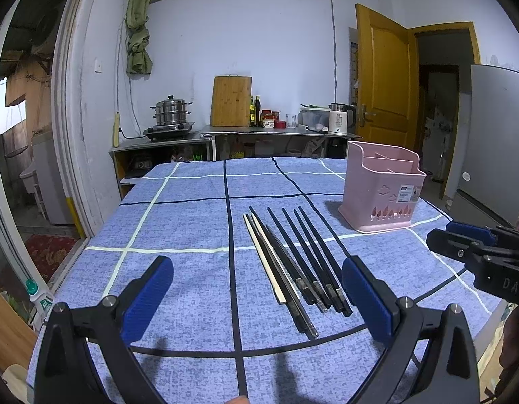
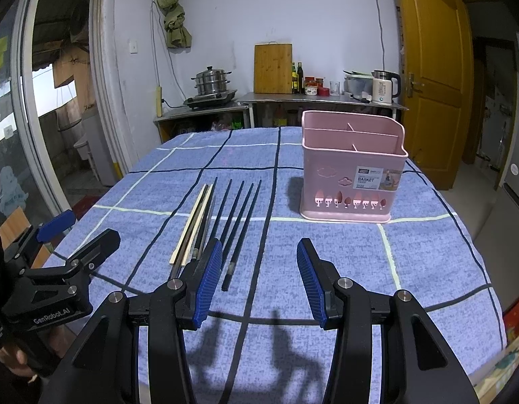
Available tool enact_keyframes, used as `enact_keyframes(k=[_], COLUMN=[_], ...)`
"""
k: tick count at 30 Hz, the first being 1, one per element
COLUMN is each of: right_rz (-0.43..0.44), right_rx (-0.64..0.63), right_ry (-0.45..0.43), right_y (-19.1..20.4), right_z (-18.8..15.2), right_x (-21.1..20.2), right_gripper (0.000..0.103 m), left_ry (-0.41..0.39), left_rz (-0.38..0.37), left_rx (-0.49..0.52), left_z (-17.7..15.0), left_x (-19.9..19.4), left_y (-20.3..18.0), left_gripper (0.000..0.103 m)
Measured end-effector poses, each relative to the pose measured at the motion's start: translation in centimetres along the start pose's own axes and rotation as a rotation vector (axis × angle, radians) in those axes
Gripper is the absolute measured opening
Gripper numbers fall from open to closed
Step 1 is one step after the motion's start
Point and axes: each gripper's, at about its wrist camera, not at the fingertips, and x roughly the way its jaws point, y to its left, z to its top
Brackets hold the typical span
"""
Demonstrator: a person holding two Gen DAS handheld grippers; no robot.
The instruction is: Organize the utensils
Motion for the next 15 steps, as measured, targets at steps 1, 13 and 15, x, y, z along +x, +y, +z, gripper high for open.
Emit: enact_keyframes(k=[1, 13, 15], right_rz=[0.0, 0.0, 0.0], right_rx=[0.0, 0.0, 0.001], right_ry=[0.0, -0.006, -0.007], right_y=[-0.04, 0.01, -0.04], right_z=[0.0, 0.03, 0.07], right_x=[0.0, -0.26, -0.31], right_gripper=[0.048, 0.048, 0.048], left_ry=[0.0, -0.004, -0.005], left_rz=[0.0, -0.005, -0.005], left_rx=[0.0, -0.003, -0.004], left_z=[0.01, 0.04, 0.07], left_x=[-0.02, -0.23, -0.28], left_y=[-0.01, -0.13, -0.18], left_gripper=[0.102, 0.102, 0.102])
